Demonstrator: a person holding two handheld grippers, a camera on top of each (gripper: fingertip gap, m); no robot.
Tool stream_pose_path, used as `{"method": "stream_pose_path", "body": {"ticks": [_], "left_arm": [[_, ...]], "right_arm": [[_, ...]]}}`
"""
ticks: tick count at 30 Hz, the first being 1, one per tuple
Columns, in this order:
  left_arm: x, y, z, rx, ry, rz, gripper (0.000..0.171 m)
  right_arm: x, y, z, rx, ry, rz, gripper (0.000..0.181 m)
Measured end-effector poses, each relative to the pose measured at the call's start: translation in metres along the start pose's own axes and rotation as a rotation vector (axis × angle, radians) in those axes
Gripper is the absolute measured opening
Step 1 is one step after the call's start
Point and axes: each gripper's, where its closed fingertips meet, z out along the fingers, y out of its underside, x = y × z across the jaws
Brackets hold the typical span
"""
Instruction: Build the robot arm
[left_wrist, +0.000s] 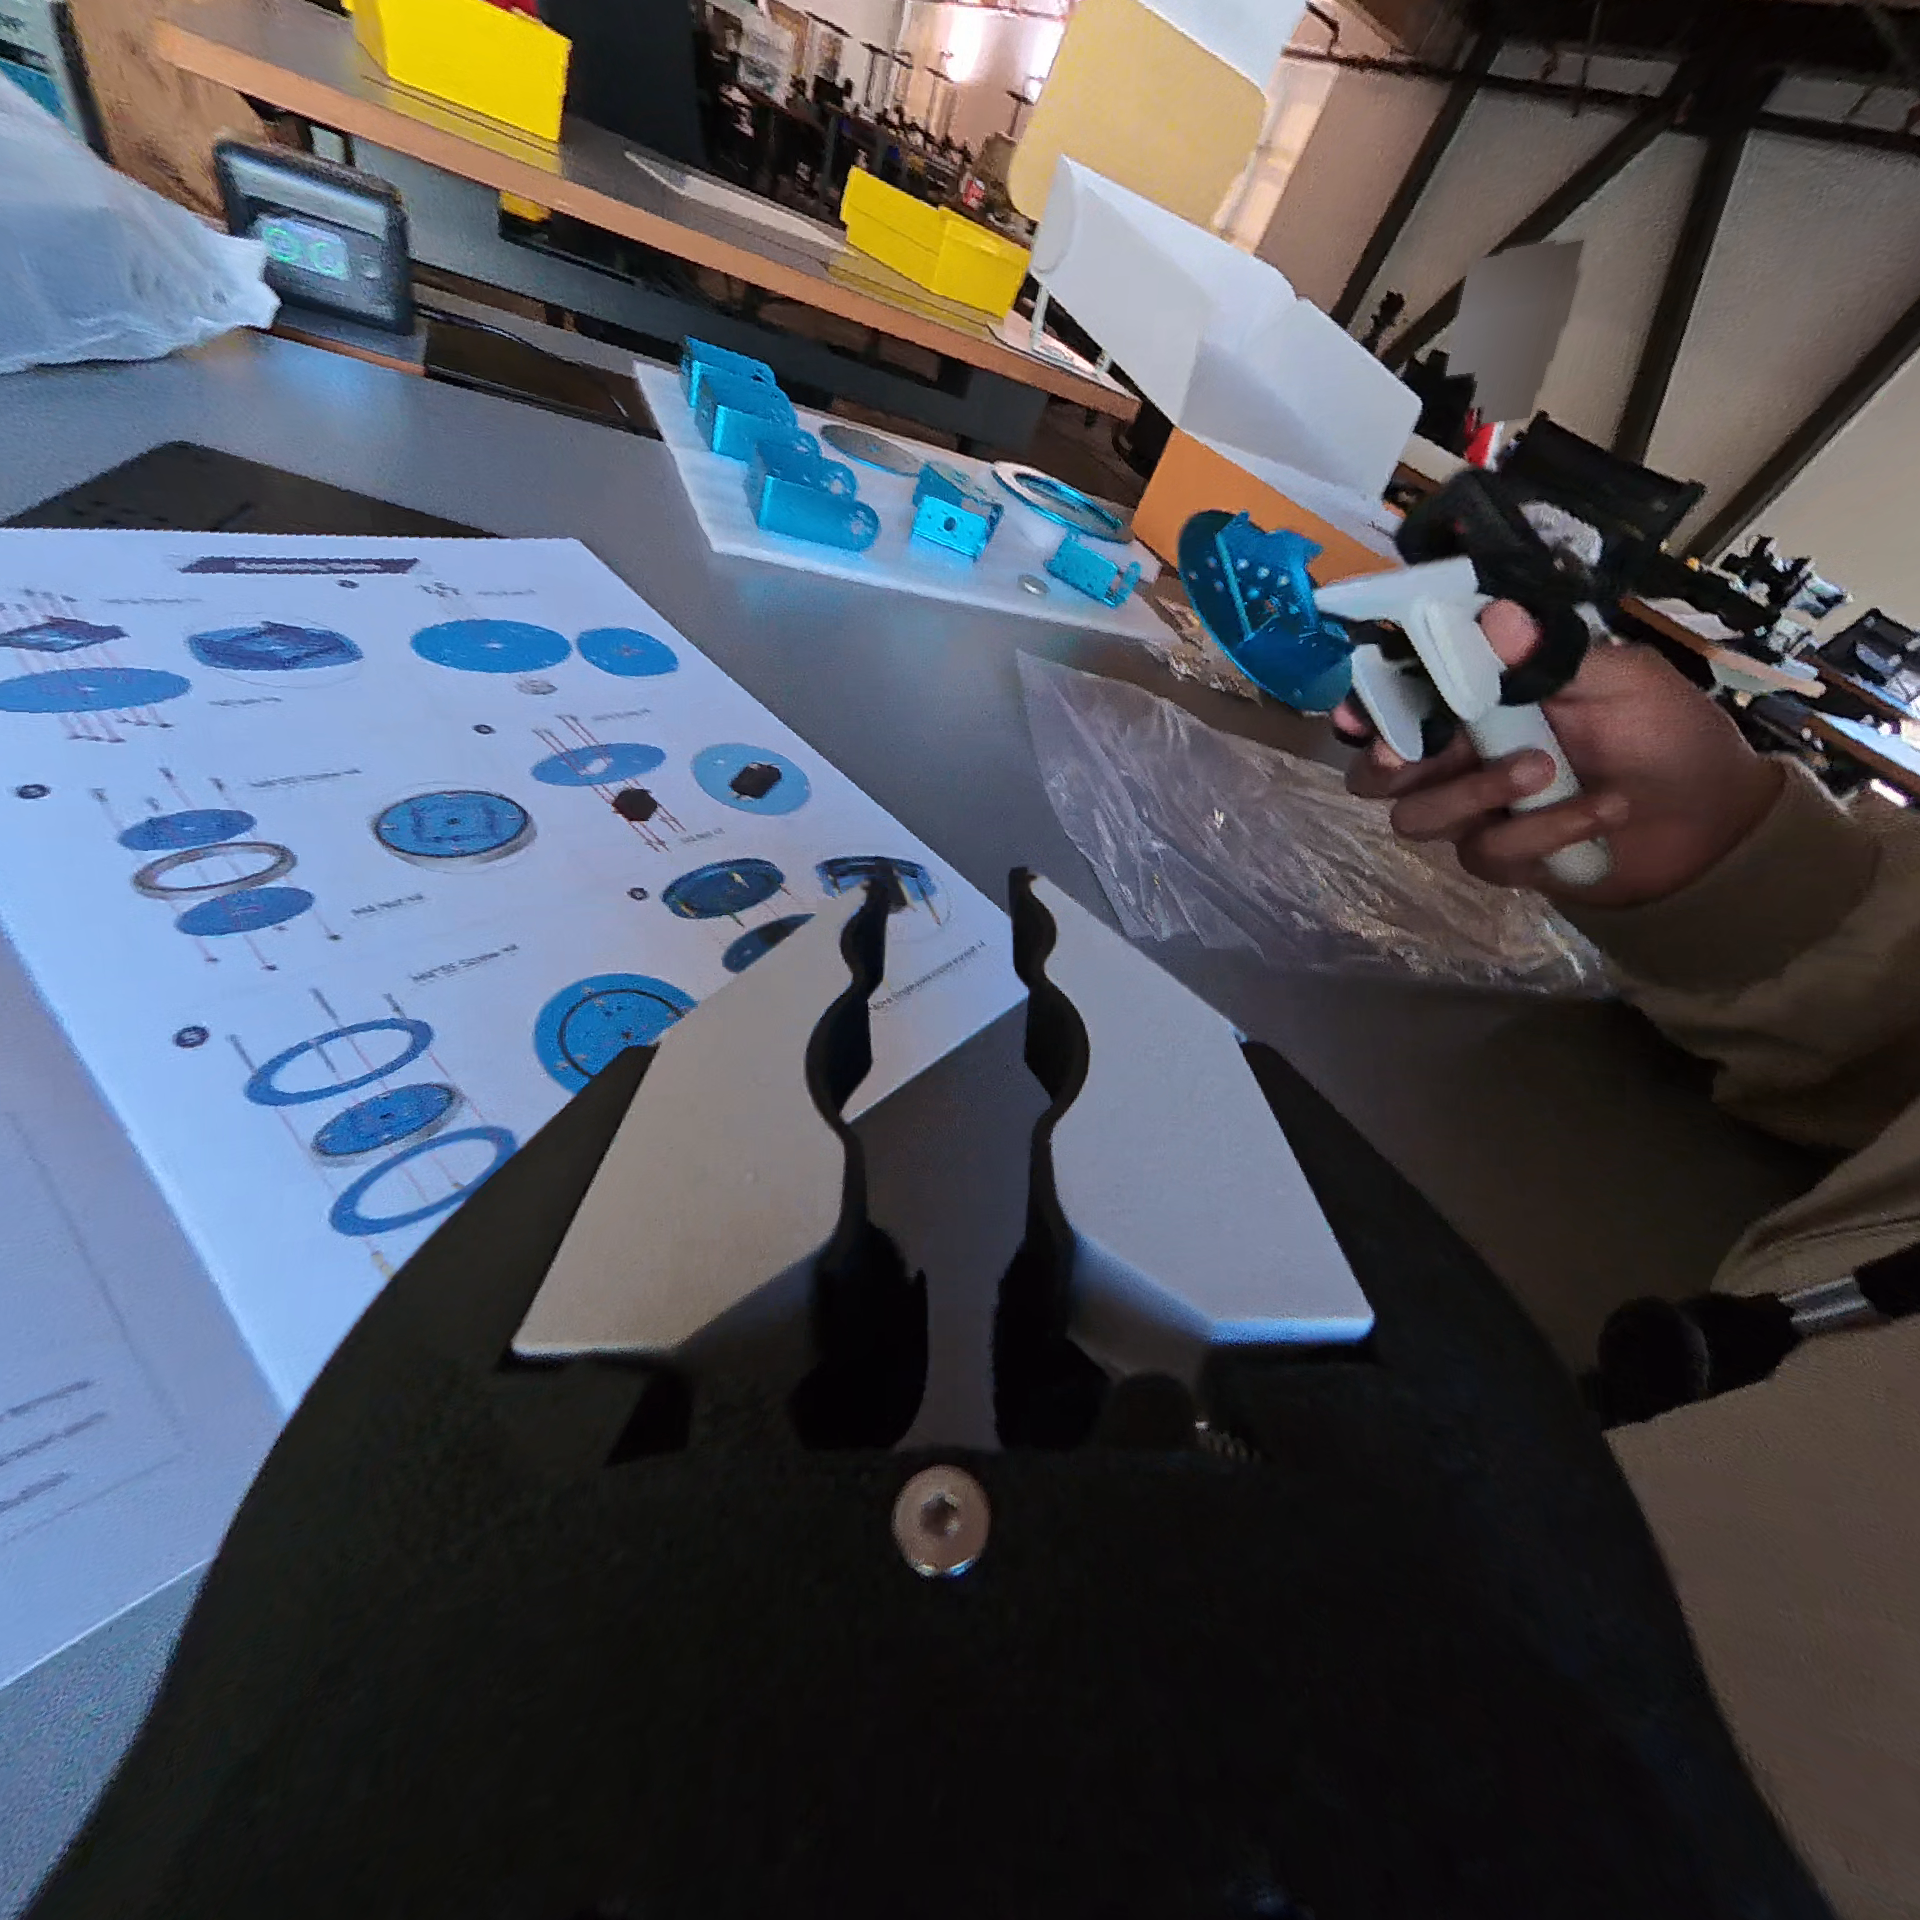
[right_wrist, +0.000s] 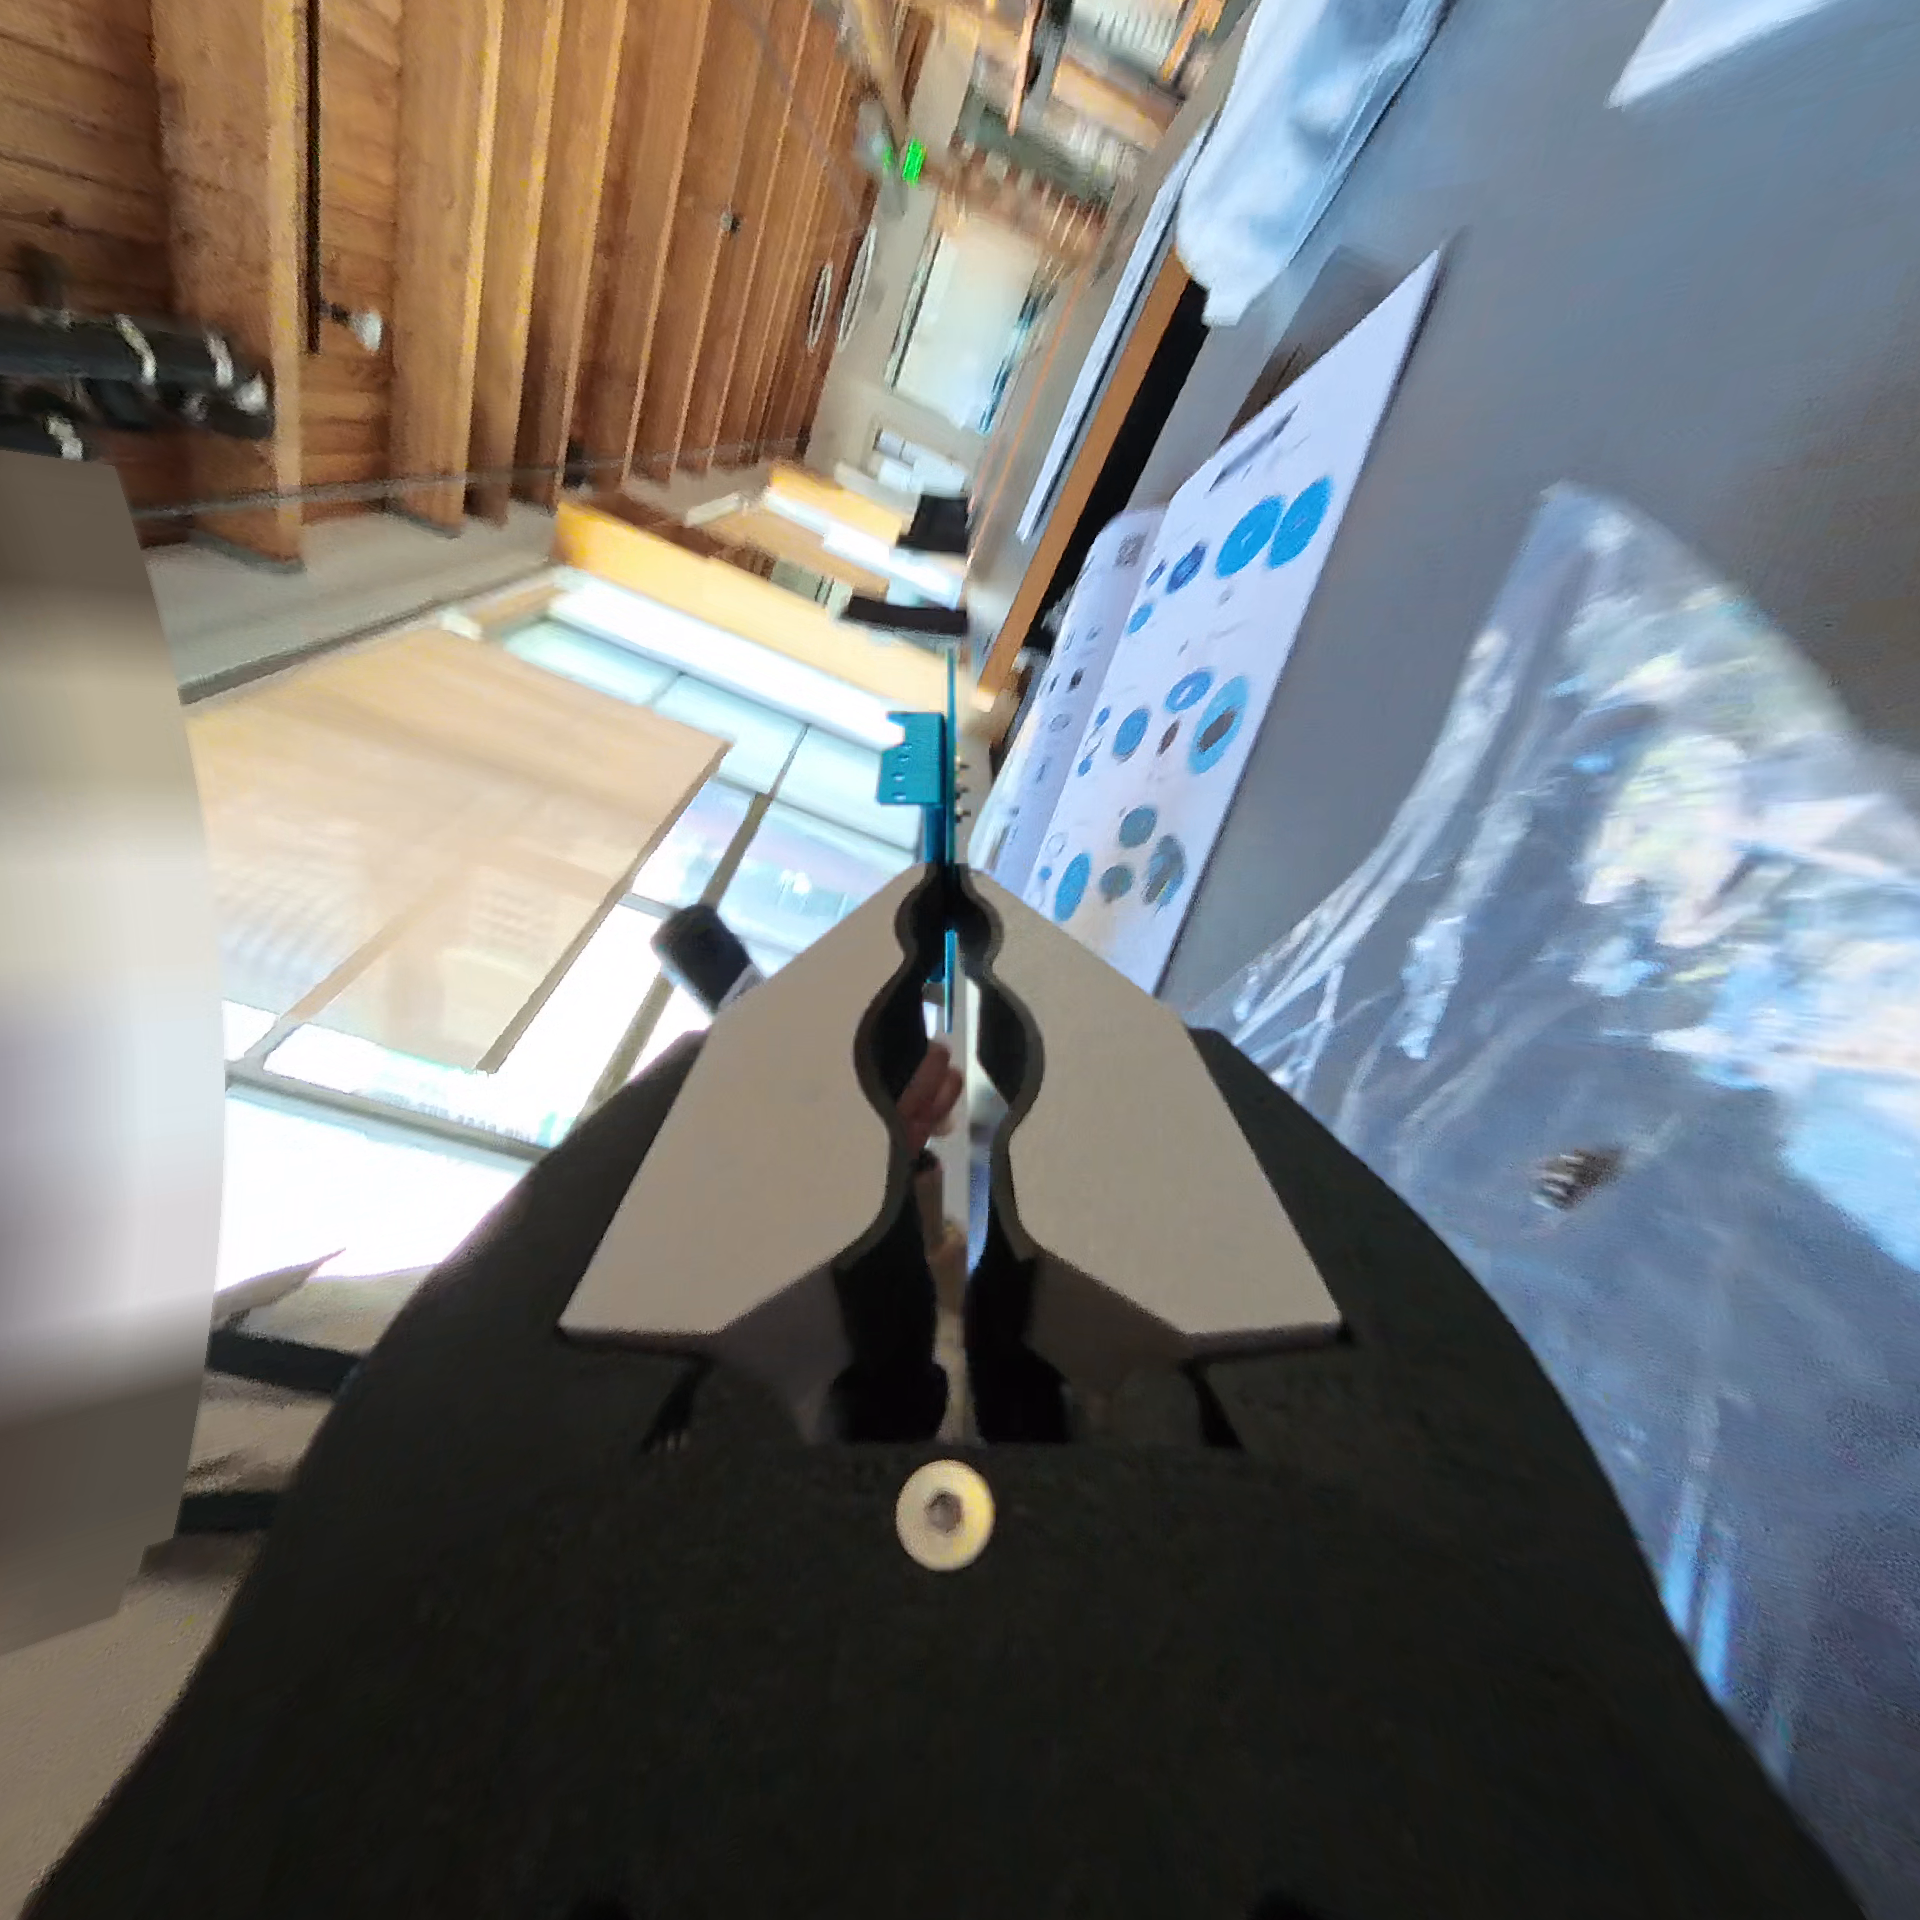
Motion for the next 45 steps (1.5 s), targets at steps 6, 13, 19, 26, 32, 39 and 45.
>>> {"method": "stream_pose_path", "body": {"ticks": [6, 13, 19, 26, 32, 39, 45], "left_arm": [[0.038, -0.007, 0.018, -0.085, 0.307, -0.059, 0.022], [0.088, -0.003, 0.016, -0.348, 0.817, -0.208, 0.021], [0.087, 0.000, 0.006, -0.383, 0.873, -0.247, 0.007], [0.078, -0.007, -0.001, -0.358, 0.891, -0.228, 0.019], [0.104, 0.010, 0.008, -0.552, 0.981, -0.156, 0.012], [0.104, 0.016, 0.024, -0.567, 0.976, -0.261, 0.000], [0.081, 0.008, 0.031, -0.492, 0.916, -0.409, 0.000]], "right_arm": [[-0.023, 0.069, 0.032, -0.569, -0.090, -0.019, 0.000], [-0.057, 0.098, 0.048, -0.906, -0.179, -0.133, 0.000], [-0.059, 0.101, 0.062, -0.911, -0.152, -0.155, 0.000], [-0.046, 0.111, 0.054, -1.070, -0.121, -0.169, 0.000], [-0.046, 0.122, 0.055, -1.216, -0.118, -0.270, 0.000], [-0.039, 0.106, 0.055, -1.164, -0.090, -0.290, 0.001], [-0.035, 0.071, 0.054, -0.915, -0.094, -0.359, 0.008]]}}
